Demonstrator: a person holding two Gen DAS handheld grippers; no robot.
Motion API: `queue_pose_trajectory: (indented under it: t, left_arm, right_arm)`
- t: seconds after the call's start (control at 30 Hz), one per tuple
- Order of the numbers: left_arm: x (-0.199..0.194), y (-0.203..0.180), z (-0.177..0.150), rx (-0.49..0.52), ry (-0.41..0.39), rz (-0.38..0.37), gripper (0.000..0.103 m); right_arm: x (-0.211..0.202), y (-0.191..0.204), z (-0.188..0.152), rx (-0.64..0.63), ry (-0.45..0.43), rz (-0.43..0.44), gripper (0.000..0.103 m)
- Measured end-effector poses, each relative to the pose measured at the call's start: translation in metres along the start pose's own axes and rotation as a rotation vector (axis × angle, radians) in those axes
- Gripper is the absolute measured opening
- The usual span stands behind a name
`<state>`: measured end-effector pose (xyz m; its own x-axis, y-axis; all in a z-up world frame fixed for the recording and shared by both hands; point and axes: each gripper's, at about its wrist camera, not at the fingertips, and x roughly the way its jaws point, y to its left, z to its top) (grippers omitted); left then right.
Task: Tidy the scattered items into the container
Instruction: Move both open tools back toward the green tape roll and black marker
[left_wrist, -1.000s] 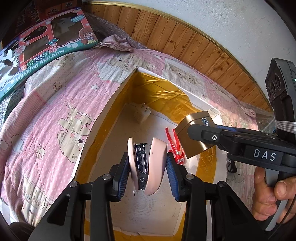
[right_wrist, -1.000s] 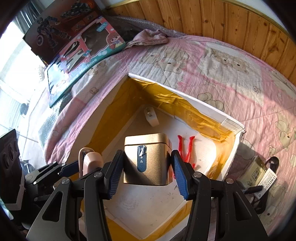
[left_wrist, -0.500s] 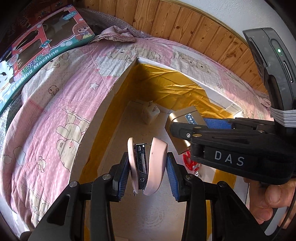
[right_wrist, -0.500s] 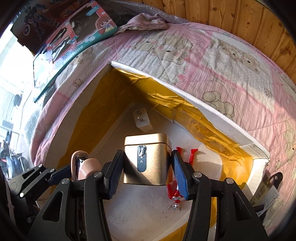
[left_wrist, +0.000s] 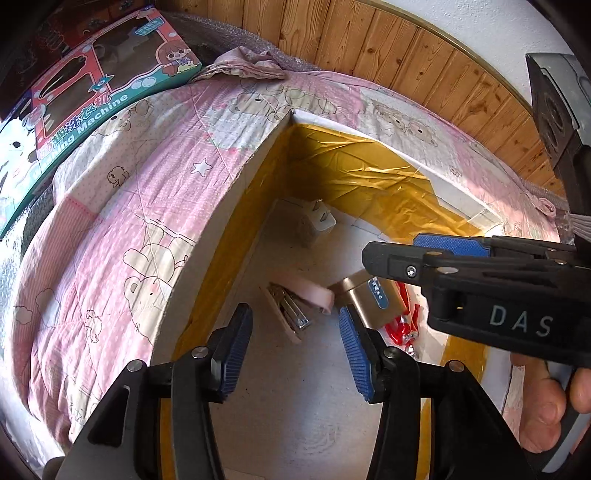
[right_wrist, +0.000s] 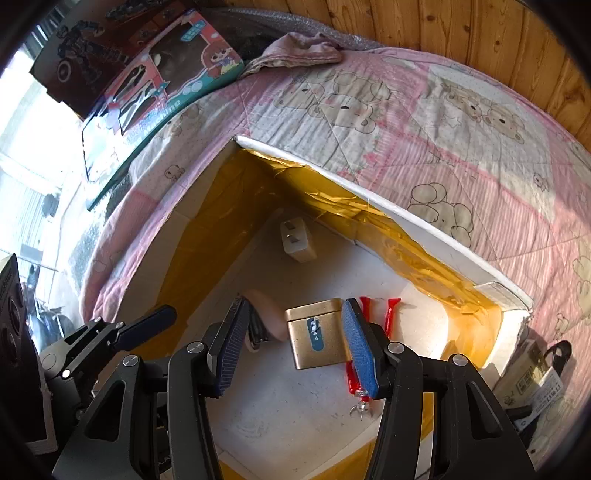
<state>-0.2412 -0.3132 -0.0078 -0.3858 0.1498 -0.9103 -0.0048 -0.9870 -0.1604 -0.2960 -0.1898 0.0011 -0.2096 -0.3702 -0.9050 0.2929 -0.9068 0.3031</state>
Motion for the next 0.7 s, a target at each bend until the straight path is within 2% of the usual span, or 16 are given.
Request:
queue_pose_trajectory:
  t: [0.17,0.27,0.3,0.5,0.7]
  left_arm:
    - [-0.036,-0.001,-0.016,0.007,-0.062,-0.017,0.053]
    - [-0.06,-0.008,-0.031,0.025,-0.11,-0.032,0.053]
    - [-0.067,-0.012,-0.037,0.033,-0.126,-0.037,0.053]
    - [-0.098,-0.036,-0.073,0.087,-0.181,-0.084,0.053]
    - [-0.124,-0.066,-0.107,0.14,-0.213,-0.158,0.053]
  right_arm:
    - [-0.053,0.007,-0.028,-0.011,-0.138,0.093,0.054]
    - [-0.075,0.018,-0.054,-0.051,-0.184,0.134,0.031]
    - [-0.08,0.02,-0.063,-0.055,-0.191,0.152,0.029]
    - [-0.101,0.019,-0.113,-0.04,-0.244,0.205,0.028]
    - [-0.123,-0.018,-0.165,0.063,-0.289,0.255,0.03]
